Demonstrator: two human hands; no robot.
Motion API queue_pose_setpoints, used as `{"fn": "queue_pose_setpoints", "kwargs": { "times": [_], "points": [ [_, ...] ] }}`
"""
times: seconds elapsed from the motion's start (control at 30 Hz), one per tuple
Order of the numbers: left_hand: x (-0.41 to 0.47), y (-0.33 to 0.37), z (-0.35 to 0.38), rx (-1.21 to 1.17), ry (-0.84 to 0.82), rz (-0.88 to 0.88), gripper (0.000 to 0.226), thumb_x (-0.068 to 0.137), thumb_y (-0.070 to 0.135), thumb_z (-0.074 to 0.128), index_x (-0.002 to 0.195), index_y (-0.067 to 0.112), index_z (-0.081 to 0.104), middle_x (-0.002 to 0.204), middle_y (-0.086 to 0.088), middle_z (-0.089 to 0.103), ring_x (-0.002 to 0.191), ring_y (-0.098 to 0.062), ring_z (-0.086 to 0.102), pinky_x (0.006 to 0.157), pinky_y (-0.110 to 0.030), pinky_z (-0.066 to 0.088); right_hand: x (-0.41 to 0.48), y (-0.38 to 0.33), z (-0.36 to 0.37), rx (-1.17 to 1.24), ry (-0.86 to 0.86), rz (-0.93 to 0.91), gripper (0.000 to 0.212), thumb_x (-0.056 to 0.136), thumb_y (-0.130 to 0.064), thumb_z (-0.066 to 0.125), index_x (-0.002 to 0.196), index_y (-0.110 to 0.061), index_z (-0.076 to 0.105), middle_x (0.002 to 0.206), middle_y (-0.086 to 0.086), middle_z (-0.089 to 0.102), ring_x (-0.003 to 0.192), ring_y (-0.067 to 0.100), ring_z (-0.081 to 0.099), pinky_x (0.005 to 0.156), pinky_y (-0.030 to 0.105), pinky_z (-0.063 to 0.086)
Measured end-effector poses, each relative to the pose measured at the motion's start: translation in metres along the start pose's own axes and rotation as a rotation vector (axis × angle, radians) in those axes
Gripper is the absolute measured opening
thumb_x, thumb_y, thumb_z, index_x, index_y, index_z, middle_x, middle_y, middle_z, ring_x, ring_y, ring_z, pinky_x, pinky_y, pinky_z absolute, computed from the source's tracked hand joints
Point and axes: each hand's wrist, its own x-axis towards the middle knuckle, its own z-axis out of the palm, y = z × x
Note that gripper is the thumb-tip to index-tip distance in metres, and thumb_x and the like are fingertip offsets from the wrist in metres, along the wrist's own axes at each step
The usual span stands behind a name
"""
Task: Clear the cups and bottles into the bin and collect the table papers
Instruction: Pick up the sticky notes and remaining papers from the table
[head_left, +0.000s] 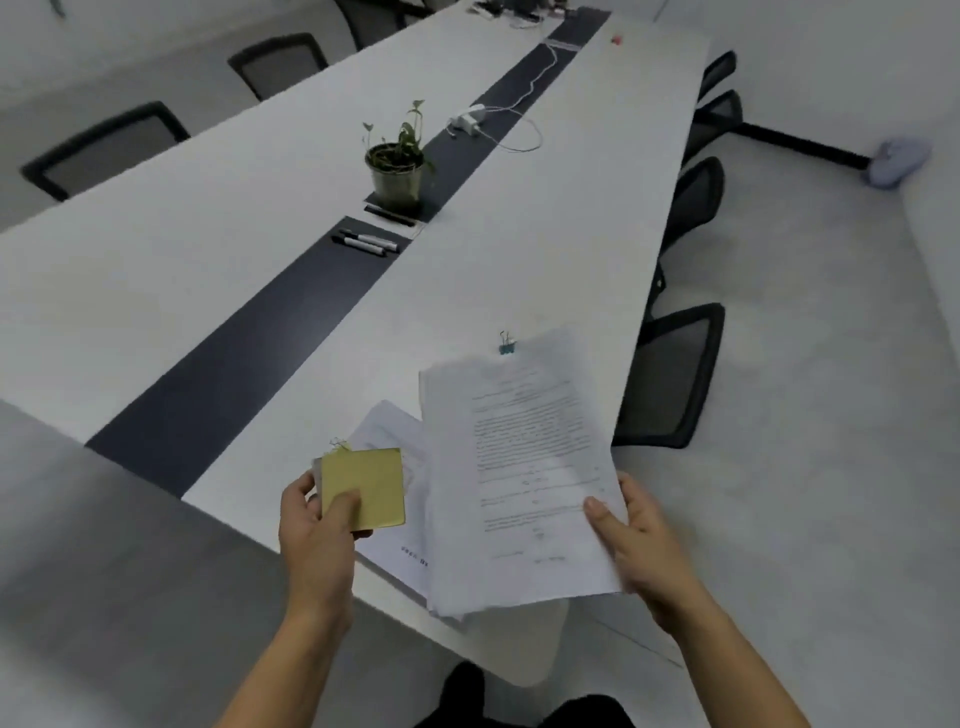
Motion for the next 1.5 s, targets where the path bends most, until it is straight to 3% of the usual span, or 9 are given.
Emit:
{"fn": "queue_pose_setpoints", "kwargs": {
  "times": [0.33, 0.47, 0.6, 0.77, 0.97, 1.1, 1.2, 1.3, 1.5],
  "points": [
    [-0.042, -0.061, 0.022, -0.086, 0.57, -0.128, 0.026, 0.097, 0.002, 0.054, 0.12, 0.015, 0.055, 0.103, -0.002, 0.066, 0.092, -0.019, 0.062, 0.079, -0.036, 0.05, 0.202, 0.042, 0.074, -0.535, -0.749, 0.083, 0.036, 0.095, -0.031, 0.063, 0.129, -0.026, 0.054, 0.128, 0.002, 0.066, 0.108, 0.022, 0.067, 0.097, 0.048, 0.053],
    [-0.047, -0.091, 0.051, -0.107, 0.617, -0.293, 0.015, 0.1, 0.005, 0.051, 0.101, 0.015, 0.062, 0.097, -0.005, 0.067, 0.085, -0.018, 0.06, 0.075, -0.032, 0.051, 0.231, 0.068, 0.081, -0.745, -0.756, 0.066, 0.055, 0.095, -0.038, 0.062, 0.142, -0.015, 0.043, 0.13, 0.001, 0.058, 0.119, 0.024, 0.058, 0.097, 0.037, 0.047],
    [-0.034, -0.12, 0.071, -0.193, 0.629, -0.425, 0.014, 0.103, 0.017, 0.051, 0.111, 0.014, 0.062, 0.102, -0.004, 0.068, 0.091, -0.019, 0.062, 0.089, -0.037, 0.052, 0.239, 0.074, 0.073, -0.641, -0.725, 0.123, 0.038, 0.101, -0.032, 0.048, 0.137, -0.019, 0.049, 0.127, -0.003, 0.058, 0.111, 0.017, 0.055, 0.09, 0.031, 0.043],
    [0.0, -0.144, 0.078, -0.198, 0.643, -0.468, 0.016, 0.103, 0.018, 0.051, 0.114, 0.011, 0.06, 0.104, -0.005, 0.067, 0.093, -0.019, 0.062, 0.089, -0.033, 0.049, 0.251, 0.082, 0.072, -0.776, -0.703, -0.102, 0.037, 0.096, -0.02, 0.05, 0.132, -0.019, 0.058, 0.111, 0.003, 0.066, 0.095, 0.017, 0.062, 0.074, 0.028, 0.048],
    [0.018, -0.154, 0.085, -0.226, 0.573, -0.518, 0.011, 0.102, 0.021, 0.053, 0.1, 0.018, 0.063, 0.11, -0.005, 0.068, 0.106, -0.024, 0.061, 0.105, -0.04, 0.044, 0.253, 0.092, 0.077, -0.974, -0.793, -0.249, 0.027, 0.099, -0.024, 0.044, 0.123, -0.016, 0.054, 0.13, 0.013, 0.047, 0.123, 0.035, 0.043, 0.091, 0.038, 0.043],
    [0.015, -0.151, 0.084, -0.083, 0.639, -0.444, 0.012, 0.1, 0.02, 0.053, 0.097, 0.015, 0.063, 0.105, -0.008, 0.069, 0.097, -0.025, 0.064, 0.088, -0.037, 0.049, 0.24, 0.084, 0.074, -0.997, -0.755, -0.231, 0.06, 0.101, -0.034, 0.048, 0.154, -0.013, 0.028, 0.152, 0.014, 0.033, 0.14, 0.035, 0.029, 0.112, 0.044, 0.031],
    [0.017, -0.135, 0.091, -0.038, 0.537, -0.353, 0.015, 0.1, 0.018, 0.054, 0.095, 0.019, 0.068, 0.098, -0.003, 0.072, 0.091, -0.02, 0.067, 0.085, -0.034, 0.051, 0.221, 0.063, 0.068, -0.737, -0.745, -0.166, 0.062, 0.1, -0.039, 0.054, 0.154, -0.017, 0.032, 0.154, 0.003, 0.037, 0.142, 0.021, 0.032, 0.115, 0.034, 0.029],
    [0.025, -0.119, 0.108, -0.105, 0.287, -0.372, 0.018, 0.101, 0.02, 0.055, 0.108, 0.014, 0.07, 0.103, -0.009, 0.075, 0.097, -0.023, 0.069, 0.09, -0.038, 0.056, 0.208, 0.037, 0.056, -0.412, -0.894, 0.15, 0.054, 0.097, -0.044, 0.058, 0.147, -0.027, 0.043, 0.132, -0.007, 0.058, 0.12, 0.01, 0.058, 0.101, 0.03, 0.049],
    [0.052, -0.108, 0.149, -0.036, -0.051, -0.403, 0.028, 0.101, 0.028, 0.056, 0.112, 0.006, 0.069, 0.108, -0.019, 0.073, 0.106, -0.036, 0.067, 0.094, -0.045, 0.056, 0.223, 0.02, 0.017, -0.228, -0.866, 0.311, 0.028, 0.097, -0.03, 0.064, 0.124, -0.023, 0.064, 0.094, 0.004, 0.068, 0.09, 0.015, 0.068, 0.077, 0.027, 0.054]
  ]
}}
